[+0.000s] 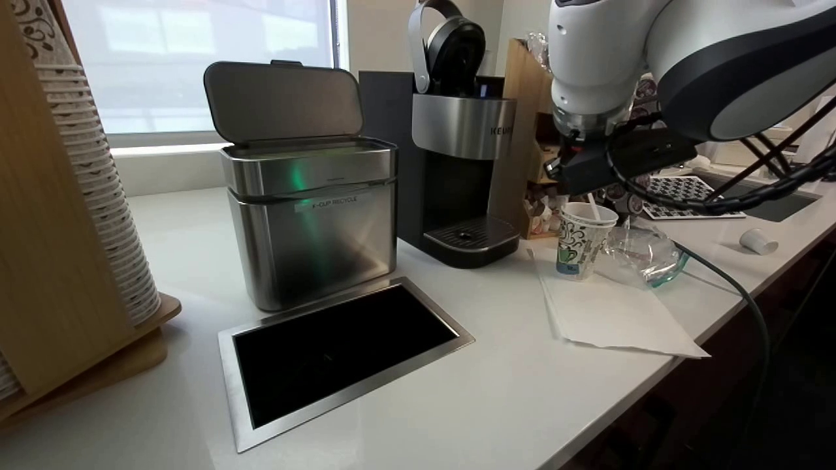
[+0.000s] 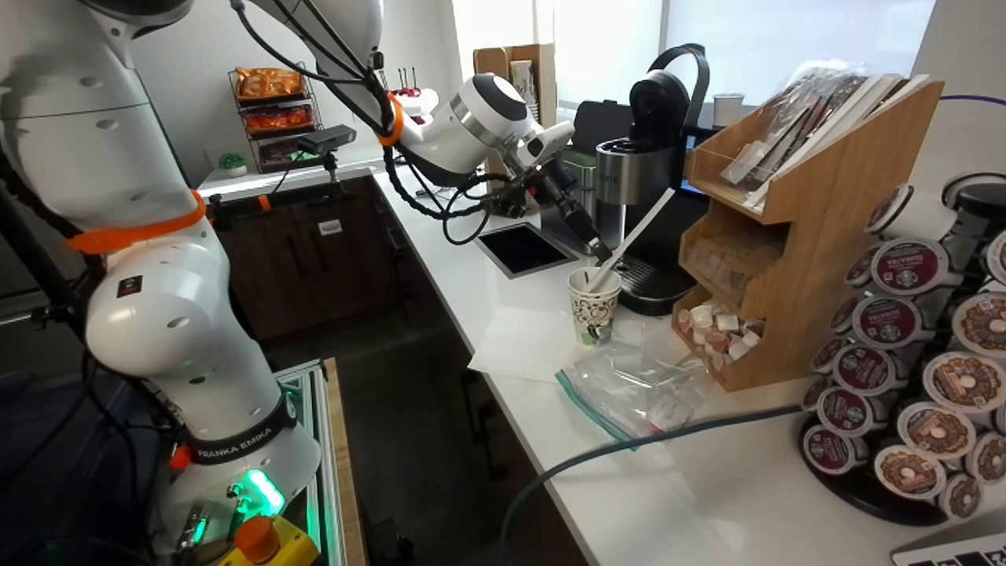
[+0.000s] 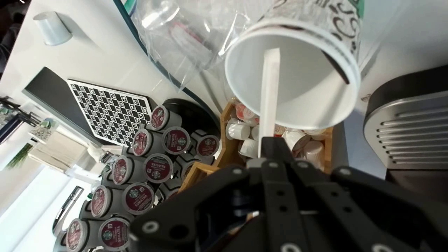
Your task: Place one straw from the wooden stand in the coffee cup.
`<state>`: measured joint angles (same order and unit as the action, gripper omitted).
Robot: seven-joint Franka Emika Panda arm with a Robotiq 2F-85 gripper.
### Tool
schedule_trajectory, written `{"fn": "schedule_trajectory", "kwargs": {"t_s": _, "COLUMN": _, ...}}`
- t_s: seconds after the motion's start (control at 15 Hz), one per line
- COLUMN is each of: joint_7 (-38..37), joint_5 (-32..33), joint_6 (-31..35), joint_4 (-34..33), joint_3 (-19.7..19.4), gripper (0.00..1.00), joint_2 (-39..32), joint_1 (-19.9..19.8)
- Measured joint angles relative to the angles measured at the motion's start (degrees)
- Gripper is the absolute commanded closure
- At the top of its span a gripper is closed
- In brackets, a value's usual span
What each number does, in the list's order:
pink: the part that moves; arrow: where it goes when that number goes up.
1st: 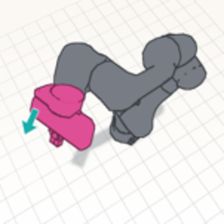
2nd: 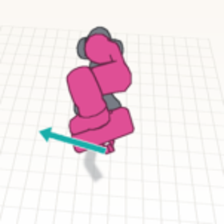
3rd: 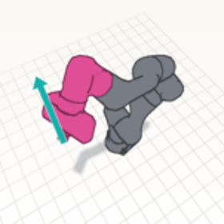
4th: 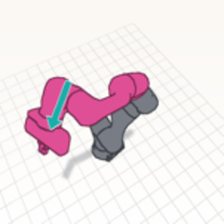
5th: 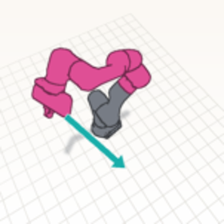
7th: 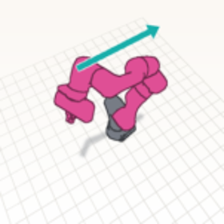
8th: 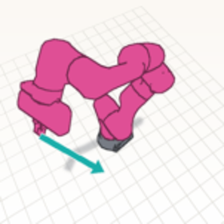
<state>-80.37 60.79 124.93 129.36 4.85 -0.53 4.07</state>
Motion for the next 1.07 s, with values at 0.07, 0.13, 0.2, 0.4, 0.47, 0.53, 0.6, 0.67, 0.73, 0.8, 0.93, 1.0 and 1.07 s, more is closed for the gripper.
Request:
{"fn": "schedule_trajectory", "kwargs": {"t_s": 0.07, "joint_7": 0.0, "joint_5": 0.0, "joint_6": 0.0, "joint_4": 0.1, "joint_3": 0.0, "gripper": 1.0, "joint_2": 0.0, "joint_1": 0.0}}
{"fn": "schedule_trajectory", "kwargs": {"t_s": 0.13, "joint_7": 0.0, "joint_5": 0.0, "joint_6": 0.0, "joint_4": 0.2, "joint_3": 0.0, "gripper": 1.0, "joint_2": -0.1, "joint_1": 0.0}}
{"fn": "schedule_trajectory", "kwargs": {"t_s": 0.2, "joint_7": 0.0, "joint_5": 0.0, "joint_6": 0.0, "joint_4": 0.3, "joint_3": 0.0, "gripper": 1.0, "joint_2": -0.2, "joint_1": 0.0}}
{"fn": "schedule_trajectory", "kwargs": {"t_s": 0.4, "joint_7": 0.0, "joint_5": 0.0, "joint_6": 0.0, "joint_4": 0.3, "joint_3": 0.0, "gripper": 1.0, "joint_2": -0.5, "joint_1": 0.0}}
{"fn": "schedule_trajectory", "kwargs": {"t_s": 0.47, "joint_7": 0.0, "joint_5": 0.0, "joint_6": 0.0, "joint_4": 0.3, "joint_3": -0.1, "gripper": 1.0, "joint_2": -0.6, "joint_1": 0.0}}
{"fn": "schedule_trajectory", "kwargs": {"t_s": 0.53, "joint_7": 0.0, "joint_5": 0.0, "joint_6": 0.0, "joint_4": 0.3, "joint_3": -0.1, "gripper": 1.0, "joint_2": -0.8, "joint_1": 0.0}}
{"fn": "schedule_trajectory", "kwargs": {"t_s": 0.6, "joint_7": -0.1, "joint_5": 0.0, "joint_6": 0.0, "joint_4": 0.3, "joint_3": -0.2, "gripper": 1.0, "joint_2": -0.9, "joint_1": 0.0}}
{"fn": "schedule_trajectory", "kwargs": {"t_s": 0.67, "joint_7": -0.1, "joint_5": -0.1, "joint_6": 0.0, "joint_4": 0.3, "joint_3": -0.2, "gripper": 1.0, "joint_2": -1.0, "joint_1": 0.0}}
{"fn": "schedule_trajectory", "kwargs": {"t_s": 0.73, "joint_7": -0.1, "joint_5": -0.2, "joint_6": 0.0, "joint_4": 0.3, "joint_3": -0.2, "gripper": 1.0, "joint_2": -1.2, "joint_1": 0.0}}
{"fn": "schedule_trajectory", "kwargs": {"t_s": 0.8, "joint_7": -0.1, "joint_5": -0.2, "joint_6": 0.0, "joint_4": 0.3, "joint_3": -0.2, "gripper": 1.0, "joint_2": -1.3, "joint_1": 0.0}}
{"fn": "schedule_trajectory", "kwargs": {"t_s": 0.93, "joint_7": -0.1, "joint_5": -0.3, "joint_6": 0.0, "joint_4": 0.3, "joint_3": -0.2, "gripper": 0.72, "joint_2": -1.6, "joint_1": 0.0}}
{"fn": "schedule_trajectory", "kwargs": {"t_s": 1.0, "joint_7": -0.1, "joint_5": -0.3, "joint_6": 0.0, "joint_4": 0.3, "joint_3": -0.2, "gripper": 0.66, "joint_2": -1.7, "joint_1": 0.0}}
{"fn": "schedule_trajectory", "kwargs": {"t_s": 1.07, "joint_7": -0.1, "joint_5": -0.4, "joint_6": 0.0, "joint_4": 0.3, "joint_3": -0.2, "gripper": 0.6, "joint_2": -1.7, "joint_1": 0.0}}
